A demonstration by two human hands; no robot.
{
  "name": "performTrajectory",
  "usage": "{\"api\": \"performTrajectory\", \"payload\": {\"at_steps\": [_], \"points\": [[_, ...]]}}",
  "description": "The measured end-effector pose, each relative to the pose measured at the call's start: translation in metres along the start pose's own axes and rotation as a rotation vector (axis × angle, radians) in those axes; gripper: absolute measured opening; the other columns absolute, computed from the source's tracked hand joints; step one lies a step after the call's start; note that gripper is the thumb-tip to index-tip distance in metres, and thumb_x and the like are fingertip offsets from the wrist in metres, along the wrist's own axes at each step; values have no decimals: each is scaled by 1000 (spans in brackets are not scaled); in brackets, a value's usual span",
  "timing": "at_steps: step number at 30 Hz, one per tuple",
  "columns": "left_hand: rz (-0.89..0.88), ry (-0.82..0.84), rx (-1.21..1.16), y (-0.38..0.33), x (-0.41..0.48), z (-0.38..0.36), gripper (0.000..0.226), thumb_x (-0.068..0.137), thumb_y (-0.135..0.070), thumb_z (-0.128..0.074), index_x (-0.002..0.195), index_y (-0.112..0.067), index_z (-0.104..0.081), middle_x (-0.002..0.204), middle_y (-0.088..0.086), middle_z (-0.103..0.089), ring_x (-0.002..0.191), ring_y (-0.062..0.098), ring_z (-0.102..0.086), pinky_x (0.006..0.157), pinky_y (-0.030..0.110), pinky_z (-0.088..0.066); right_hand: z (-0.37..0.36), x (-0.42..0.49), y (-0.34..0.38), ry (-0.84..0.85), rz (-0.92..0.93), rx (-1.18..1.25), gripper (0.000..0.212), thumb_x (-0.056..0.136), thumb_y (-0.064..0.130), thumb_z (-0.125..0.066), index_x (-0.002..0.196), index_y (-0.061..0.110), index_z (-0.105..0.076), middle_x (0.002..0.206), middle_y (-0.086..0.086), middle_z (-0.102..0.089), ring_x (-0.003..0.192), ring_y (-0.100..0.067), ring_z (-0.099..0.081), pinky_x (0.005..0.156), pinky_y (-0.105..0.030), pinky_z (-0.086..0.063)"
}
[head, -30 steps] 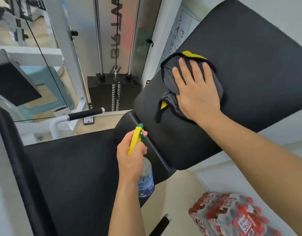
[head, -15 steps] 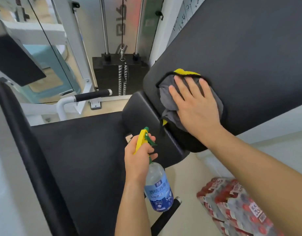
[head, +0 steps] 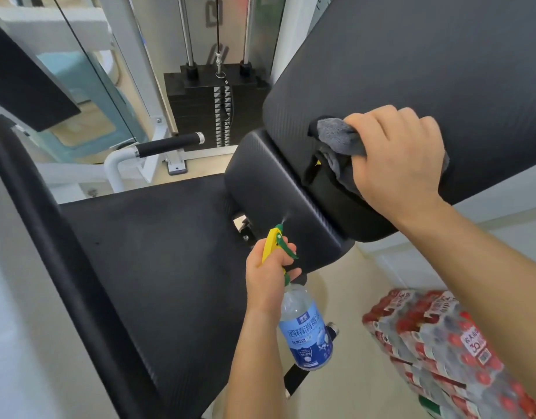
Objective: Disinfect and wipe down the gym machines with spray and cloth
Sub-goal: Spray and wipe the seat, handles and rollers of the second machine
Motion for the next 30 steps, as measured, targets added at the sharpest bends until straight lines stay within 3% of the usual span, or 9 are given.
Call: {"api": "performTrajectory", "payload": {"at_steps": [3, 6, 10, 12, 14, 16, 20, 25, 30], "points": [[-30, 3, 9, -1, 0, 2, 34, 86, 6, -50, 103, -13, -72, 106, 6, -76, 104, 24, -70, 85, 39, -62, -8, -8, 21, 83, 36, 82, 24, 91, 17, -51, 110, 16, -64, 93, -7, -62, 77, -33, -51, 65, -41, -30], [-66, -7, 2, 0, -3, 6, 39, 87, 8, -49, 105, -15, -74, 110, 2, -77, 110, 24, -69, 84, 37, -62, -36, -15, 66, 200, 224, 166, 22, 92, 17, -50, 109, 18, -65, 98, -5, -63, 83, -30, -55, 69, -43, -37], [-128, -62, -21, 4, -5, 17, 39, 88, 9, -48, 104, -16, -74, 111, 1, -76, 109, 23, -69, 81, 35, -61, -105, 0, 122, 465, 426, 100, 27, 98, 21, -45, 118, 21, -63, 117, -3, -63, 106, -26, -56, 92, -43, -41], [-161, -108, -36, 2, -4, 27, 39, 87, 8, -48, 103, -16, -74, 110, 3, -76, 110, 22, -70, 78, 33, -59, -131, 1, 137, 604, 474, -3, 35, 101, 25, -38, 129, 22, -59, 141, -10, -53, 132, -30, -43, 114, -46, -26], [-190, -146, -43, -3, -4, 38, 39, 87, 9, -48, 101, -17, -74, 108, 0, -76, 109, 19, -70, 79, 34, -57, -143, -23, 144, 719, 596, -146, 49, 104, 30, -28, 151, 17, -39, 164, -13, -21, 152, -32, -14, 123, -48, -3], [-225, -155, -7, -10, -3, 46, 39, 87, 9, -49, 98, -19, -74, 105, -2, -76, 106, 15, -71, 80, 36, -57, -135, -70, 142, 786, 722, -255, 56, 105, 31, -20, 158, 12, -19, 167, -12, -3, 154, -32, -1, 124, -49, 4], [-302, -141, 115, -18, -9, 47, 34, 79, -2, -54, 98, -21, -74, 101, -4, -75, 91, 10, -68, 84, 46, -60, -107, -161, 121, 976, 896, -298, 61, 106, 34, -14, 159, 7, -1, 165, -17, 12, 153, -36, 10, 120, -52, 14], [-261, -117, 80, -8, -10, 49, 37, 69, -9, -52, 92, -27, -75, 95, -1, -73, 89, 11, -65, 86, 56, -58, -92, -165, 105, 1051, 950, -252, 60, 106, 34, -16, 159, 9, -2, 165, -15, 13, 153, -31, 11, 119, -50, 16], [-232, -112, -22, -3, -4, 53, 39, 68, -8, -51, 93, -25, -75, 105, 1, -76, 107, 15, -71, 81, 41, -60, -122, -92, 129, 909, 854, -271, 58, 106, 32, -15, 159, 10, -6, 167, -12, 6, 154, -30, 5, 121, -49, 11]]}}
Point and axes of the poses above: each hand's wrist, its own x-axis towards the middle knuckle, its own z-axis out of the back of the hand, y = z × x, the point moved 7 cm from there along x, towards the middle knuckle
